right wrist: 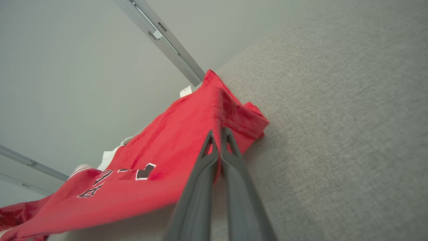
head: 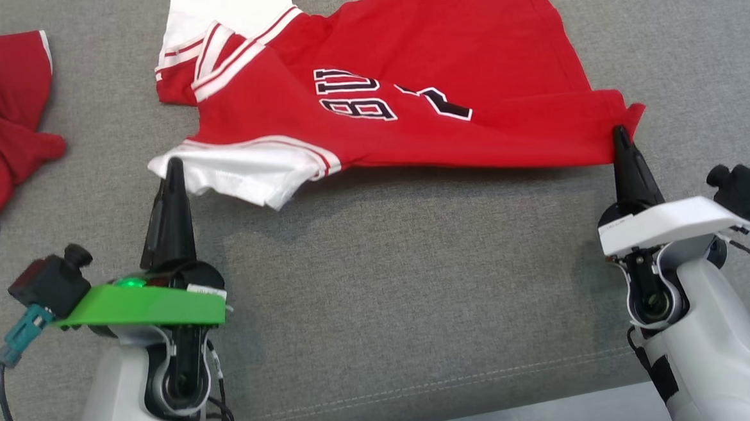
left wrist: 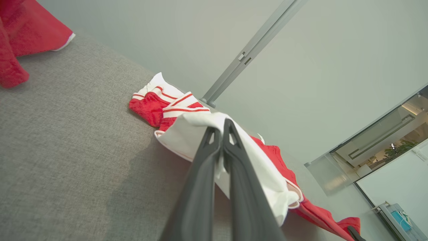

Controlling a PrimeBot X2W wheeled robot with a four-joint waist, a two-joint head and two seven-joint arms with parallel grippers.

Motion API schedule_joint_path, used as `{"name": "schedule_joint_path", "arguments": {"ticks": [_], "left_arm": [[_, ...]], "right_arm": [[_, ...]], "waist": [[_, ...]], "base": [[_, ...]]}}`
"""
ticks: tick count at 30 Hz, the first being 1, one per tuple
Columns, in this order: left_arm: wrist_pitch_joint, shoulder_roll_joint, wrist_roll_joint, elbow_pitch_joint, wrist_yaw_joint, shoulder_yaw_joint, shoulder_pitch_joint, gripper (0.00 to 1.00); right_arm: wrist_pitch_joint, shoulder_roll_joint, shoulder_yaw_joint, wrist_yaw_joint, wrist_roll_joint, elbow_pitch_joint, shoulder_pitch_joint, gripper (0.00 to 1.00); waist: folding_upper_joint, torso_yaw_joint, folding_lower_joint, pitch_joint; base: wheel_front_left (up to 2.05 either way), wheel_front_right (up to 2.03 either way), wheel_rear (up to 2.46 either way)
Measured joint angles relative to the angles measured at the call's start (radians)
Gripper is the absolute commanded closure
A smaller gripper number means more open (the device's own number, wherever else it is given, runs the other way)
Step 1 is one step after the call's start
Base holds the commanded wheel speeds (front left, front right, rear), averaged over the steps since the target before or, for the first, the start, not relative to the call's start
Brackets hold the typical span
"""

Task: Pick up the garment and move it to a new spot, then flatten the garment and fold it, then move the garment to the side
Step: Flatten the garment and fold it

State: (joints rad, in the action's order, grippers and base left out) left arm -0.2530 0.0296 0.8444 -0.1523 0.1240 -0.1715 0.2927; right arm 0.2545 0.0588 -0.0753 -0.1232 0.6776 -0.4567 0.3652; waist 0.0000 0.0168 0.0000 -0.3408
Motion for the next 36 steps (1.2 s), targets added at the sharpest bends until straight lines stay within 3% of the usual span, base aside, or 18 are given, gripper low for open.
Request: {"name": "schedule_joint_path", "arguments": {"ticks": [5,17,23,26,31,33,36], "left_arm": [[0.000,0.001,0.027,0.123,0.000,0.011,-0.099,1.00],[-0.001,0.003,0.017,0.596,0.000,0.166,-0.098,1.00],[-0.008,0.004,-0.004,0.799,0.000,0.126,-0.098,1.00],[-0.006,0.009,-0.013,0.808,0.000,0.061,-0.097,1.00],[0.083,0.048,-0.011,0.671,0.000,0.032,-0.053,1.00],[0.116,0.061,-0.010,0.587,-0.003,0.026,0.014,1.00],[0.174,0.062,-0.009,0.411,-0.044,0.024,0.161,1.00]], "right_arm": [[0.000,-0.005,-0.005,0.000,0.026,0.110,-0.067,1.00],[0.000,-0.002,-0.021,0.000,0.081,0.662,-0.031,1.00],[0.002,0.013,0.001,0.000,0.111,0.848,-0.051,1.00],[0.002,0.042,0.010,0.000,0.114,0.826,-0.078,1.00],[-0.028,0.071,-0.025,0.000,0.119,0.627,-0.076,1.00],[-0.067,0.067,-0.060,0.000,0.125,0.540,-0.007,1.00],[-0.115,0.074,-0.074,0.004,0.094,0.407,0.158,1.00]], "waist": [[0.0000,0.006,0.0000,0.026],[0.0000,0.045,0.0000,0.101],[0.0000,0.068,0.0000,0.135],[0.0000,0.072,0.0000,0.140],[0.0000,0.064,0.0000,0.124],[0.0000,0.062,0.0000,0.117],[0.0000,0.054,0.0000,0.111]], "base": [[0.00,0.00,0.00],[0.00,0.00,0.00],[0.00,0.00,0.00],[0.00,0.00,0.00],[0.00,0.00,0.00],[0.00,0.00,0.00],[0.00,0.00,0.00]]}}
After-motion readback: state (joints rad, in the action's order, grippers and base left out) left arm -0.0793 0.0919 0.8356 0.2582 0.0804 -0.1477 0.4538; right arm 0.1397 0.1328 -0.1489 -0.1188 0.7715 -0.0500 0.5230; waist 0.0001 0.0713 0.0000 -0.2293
